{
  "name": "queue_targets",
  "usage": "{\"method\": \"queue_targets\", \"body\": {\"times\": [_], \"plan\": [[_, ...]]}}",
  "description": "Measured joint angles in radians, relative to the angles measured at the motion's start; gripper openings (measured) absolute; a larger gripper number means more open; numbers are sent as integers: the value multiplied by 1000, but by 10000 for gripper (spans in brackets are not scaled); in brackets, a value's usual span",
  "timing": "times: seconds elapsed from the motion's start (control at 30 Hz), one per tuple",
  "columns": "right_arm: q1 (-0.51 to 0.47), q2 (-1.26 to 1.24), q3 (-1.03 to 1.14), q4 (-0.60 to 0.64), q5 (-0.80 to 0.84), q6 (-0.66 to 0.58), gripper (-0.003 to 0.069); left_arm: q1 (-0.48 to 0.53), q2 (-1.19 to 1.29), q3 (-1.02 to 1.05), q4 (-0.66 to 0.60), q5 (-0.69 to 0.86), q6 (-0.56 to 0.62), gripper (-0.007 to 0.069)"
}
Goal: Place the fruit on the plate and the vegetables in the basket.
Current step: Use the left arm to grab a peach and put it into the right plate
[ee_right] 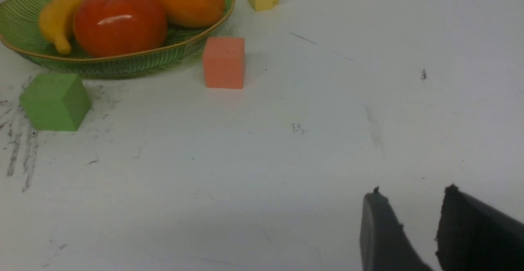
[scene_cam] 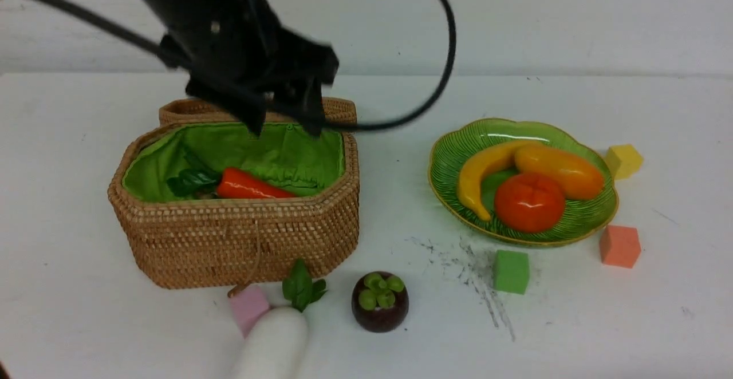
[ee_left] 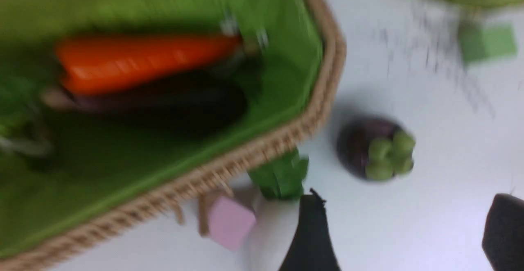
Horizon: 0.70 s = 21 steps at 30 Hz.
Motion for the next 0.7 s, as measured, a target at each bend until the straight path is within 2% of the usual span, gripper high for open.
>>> {"method": "queue_targets", "body": {"times": [0.13, 0.23, 0.27, 0.3, 0.4, 0.5, 0.7], "plan": [[0, 0, 0, 0, 0, 0, 238, -62, 29, 162, 5, -100, 4, 520], [0, 0, 0, 0, 0, 0, 238, -171, 95, 188, 105, -172, -38, 537], [0, 0, 0, 0, 0, 0, 238, -171, 95, 188, 113, -172, -38, 539], [0, 0, 0, 0, 0, 0, 238, -218, 131, 184, 177, -207, -93, 557], [0, 0, 0, 0, 0, 0, 238, -279, 201, 158, 277, -232, -205, 600], [0, 0, 0, 0, 0, 0, 238, -302, 253, 126, 318, -234, -261, 627], [0, 0, 0, 0, 0, 0, 238, -307, 326, 54, 320, -234, -325, 636]]}}
